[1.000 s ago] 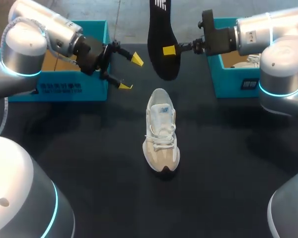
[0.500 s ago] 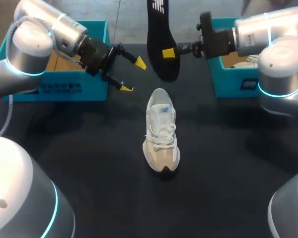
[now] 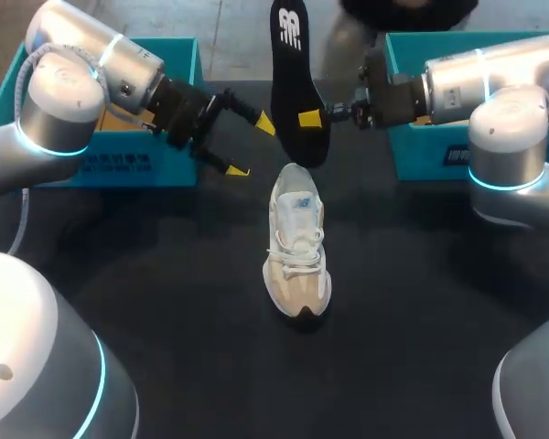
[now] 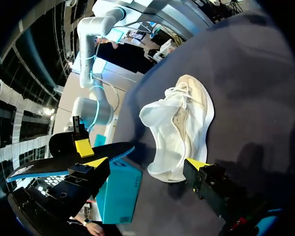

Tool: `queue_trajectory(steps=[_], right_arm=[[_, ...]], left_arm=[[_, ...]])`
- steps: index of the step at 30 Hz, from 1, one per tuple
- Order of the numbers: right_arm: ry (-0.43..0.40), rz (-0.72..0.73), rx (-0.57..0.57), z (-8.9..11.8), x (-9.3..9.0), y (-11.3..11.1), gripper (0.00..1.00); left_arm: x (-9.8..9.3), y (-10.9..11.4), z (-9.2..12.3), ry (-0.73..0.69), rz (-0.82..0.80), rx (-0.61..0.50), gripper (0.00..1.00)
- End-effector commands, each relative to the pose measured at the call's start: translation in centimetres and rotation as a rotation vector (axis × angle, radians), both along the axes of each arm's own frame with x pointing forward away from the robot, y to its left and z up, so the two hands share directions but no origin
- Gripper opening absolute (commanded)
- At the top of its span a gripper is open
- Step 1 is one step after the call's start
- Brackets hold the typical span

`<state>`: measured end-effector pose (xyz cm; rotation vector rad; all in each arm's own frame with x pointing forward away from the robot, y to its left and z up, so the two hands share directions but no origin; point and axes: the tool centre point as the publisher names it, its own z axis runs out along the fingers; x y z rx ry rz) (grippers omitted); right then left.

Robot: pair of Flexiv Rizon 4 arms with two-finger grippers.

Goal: Take the shoe out of the shoebox, open the shoe tongue, remove and reinsert the insole, then place the shoe into the shoebox

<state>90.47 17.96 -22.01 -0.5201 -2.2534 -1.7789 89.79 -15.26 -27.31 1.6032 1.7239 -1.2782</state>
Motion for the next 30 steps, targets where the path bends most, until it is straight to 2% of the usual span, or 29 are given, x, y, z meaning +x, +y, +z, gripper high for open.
queue_trajectory(steps=[1, 8, 24, 30], right_arm=[[-0.003, 0.009, 0.015, -0.8, 0.4, 0.4, 0.0], [0.04, 0.002, 0.063, -2.7, 0.3, 0.5, 0.0], [0.108, -0.029, 0.071, -6.4, -0.7, 0.9, 0.0], [0.128, -0.037, 0.082, -7.2, -0.9, 1.1, 0.0]], left_arm=[[-0.5, 0.2, -0.5, 0.005, 0.015, -0.007, 1.0], [-1.1, 0.6, -0.5, 0.011, 0.016, -0.016, 1.0], [-1.5, 0.9, -0.7, 0.019, 0.013, -0.022, 1.0], [-1.5, 1.0, -0.8, 0.027, 0.009, -0.017, 1.0]])
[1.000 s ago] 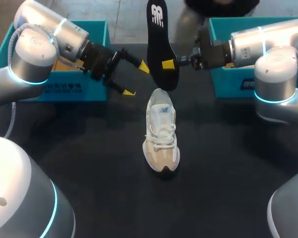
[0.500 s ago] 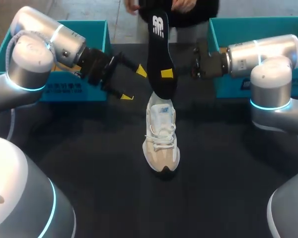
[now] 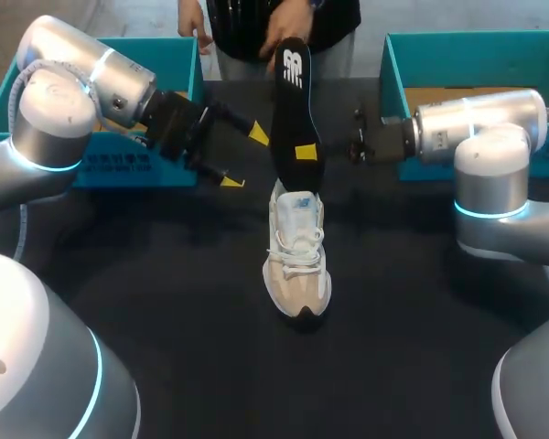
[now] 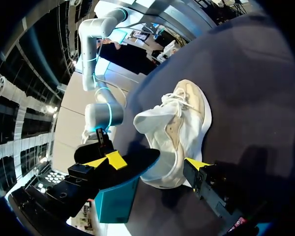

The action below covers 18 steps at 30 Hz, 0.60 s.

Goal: Take the shoe out of the shoebox, open the shoe tongue, remove and reinsert the insole, then place the shoe into the shoebox

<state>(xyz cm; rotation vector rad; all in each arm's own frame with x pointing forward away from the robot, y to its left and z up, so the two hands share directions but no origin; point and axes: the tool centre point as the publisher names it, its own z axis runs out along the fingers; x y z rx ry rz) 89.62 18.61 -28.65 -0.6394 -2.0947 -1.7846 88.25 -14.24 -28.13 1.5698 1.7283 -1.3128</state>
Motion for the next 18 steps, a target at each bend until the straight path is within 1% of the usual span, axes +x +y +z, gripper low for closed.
queue_trajectory(steps=[1, 10, 18], right_arm=[[0.003, -0.005, 0.007, -0.64, -0.09, 0.47, 0.0], [0.014, -0.015, 0.019, -1.08, -0.26, 0.72, 0.0], [0.02, -0.023, 0.02, -1.52, -0.55, 0.86, 0.0]], left_arm=[[0.02, 0.03, -0.03, 0.0, -0.002, 0.002, 1.0], [0.07, -0.7, -0.09, -0.002, -0.017, -0.011, 1.0], [0.08, -0.81, -0.17, 0.001, -0.023, -0.014, 1.0]])
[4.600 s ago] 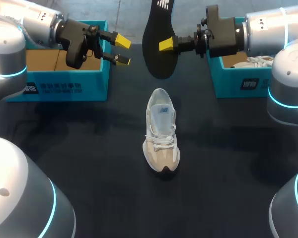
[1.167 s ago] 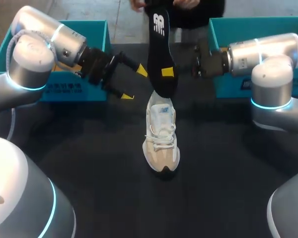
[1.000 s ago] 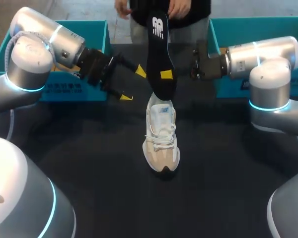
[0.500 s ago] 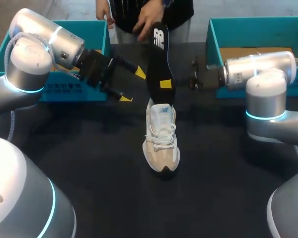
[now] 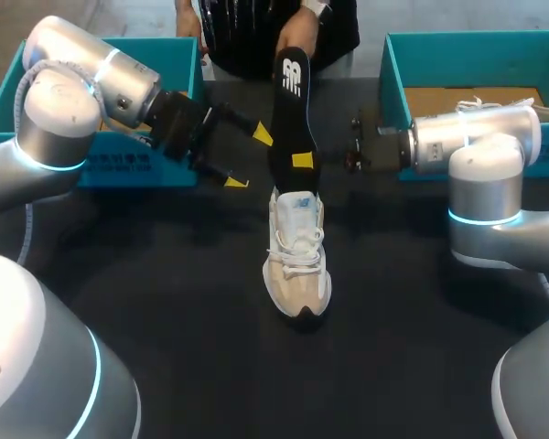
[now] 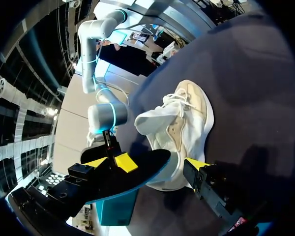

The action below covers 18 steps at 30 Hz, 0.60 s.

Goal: Take the shoe out of the shoebox, open the shoe tongue, remove and reinsert the insole, then place the shoe into the shoebox

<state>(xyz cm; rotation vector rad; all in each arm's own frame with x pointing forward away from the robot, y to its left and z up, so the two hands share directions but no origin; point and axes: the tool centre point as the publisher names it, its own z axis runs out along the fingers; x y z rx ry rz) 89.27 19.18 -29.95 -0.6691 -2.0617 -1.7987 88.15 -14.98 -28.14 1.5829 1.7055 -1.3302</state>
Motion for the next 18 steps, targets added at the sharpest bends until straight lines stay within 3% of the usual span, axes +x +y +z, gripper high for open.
queue_trajectory(steps=[1, 18], right_arm=[[0.001, -0.006, 0.0, -0.3, -0.2, 0.3, 0.0], [0.029, -0.002, -0.009, -1.6, -0.9, 0.4, 0.0]], left_arm=[[0.2, -0.1, -0.2, 0.001, -0.004, -0.001, 1.0], [0.0, -0.4, -0.2, 0.007, -0.021, -0.005, 1.0]])
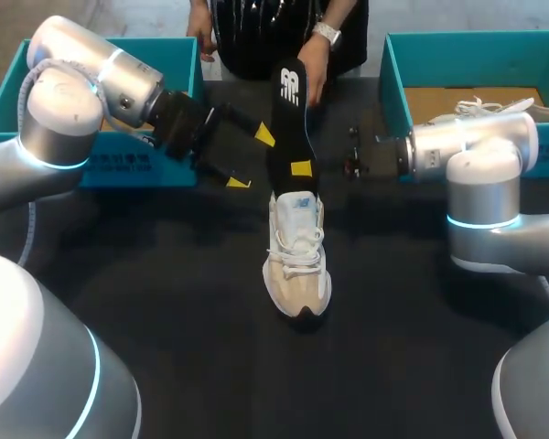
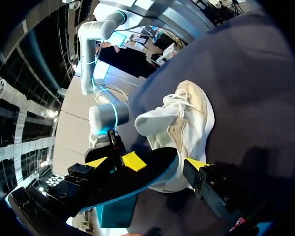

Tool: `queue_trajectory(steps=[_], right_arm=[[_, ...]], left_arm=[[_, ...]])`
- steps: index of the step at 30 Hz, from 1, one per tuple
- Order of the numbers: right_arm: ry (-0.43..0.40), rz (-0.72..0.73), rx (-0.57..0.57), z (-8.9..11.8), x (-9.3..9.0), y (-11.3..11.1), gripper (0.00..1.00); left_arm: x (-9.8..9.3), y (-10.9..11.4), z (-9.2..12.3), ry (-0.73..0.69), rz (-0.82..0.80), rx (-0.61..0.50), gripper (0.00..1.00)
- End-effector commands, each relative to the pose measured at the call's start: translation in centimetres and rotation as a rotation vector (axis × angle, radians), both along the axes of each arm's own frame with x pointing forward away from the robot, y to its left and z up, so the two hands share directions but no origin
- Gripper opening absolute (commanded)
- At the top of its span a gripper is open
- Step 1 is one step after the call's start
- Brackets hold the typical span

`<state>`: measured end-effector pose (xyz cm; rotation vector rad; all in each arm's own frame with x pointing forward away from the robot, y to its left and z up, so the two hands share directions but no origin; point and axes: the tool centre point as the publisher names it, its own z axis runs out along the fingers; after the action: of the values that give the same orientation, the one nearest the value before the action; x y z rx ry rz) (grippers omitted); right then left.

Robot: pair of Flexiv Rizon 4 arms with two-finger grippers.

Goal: Take the shoe out of the shoebox, open the shoe tongue, remove and reinsert the insole, then place the shoe into the shoebox

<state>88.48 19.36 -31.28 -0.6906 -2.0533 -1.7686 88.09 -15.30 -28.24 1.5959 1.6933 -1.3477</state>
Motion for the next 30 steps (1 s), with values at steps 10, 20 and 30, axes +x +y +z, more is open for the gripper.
queue_trajectory(steps=[10, 20, 30], right_arm=[[0.025, 0.001, -0.015, -1.1, -0.3, 0.1, 0.0], [0.037, 0.001, -0.021, -1.4, -0.5, 0.2, 0.0], [0.048, -0.005, -0.021, -1.9, -1.0, 0.2, 0.0]], left_arm=[[0.3, -0.2, -0.3, 0.005, -0.013, 0.004, 1.0], [0.6, -0.4, -0.2, 0.001, -0.02, 0.002, 1.0], [0.3, -0.2, -0.3, 0.004, -0.014, 0.003, 1.0]])
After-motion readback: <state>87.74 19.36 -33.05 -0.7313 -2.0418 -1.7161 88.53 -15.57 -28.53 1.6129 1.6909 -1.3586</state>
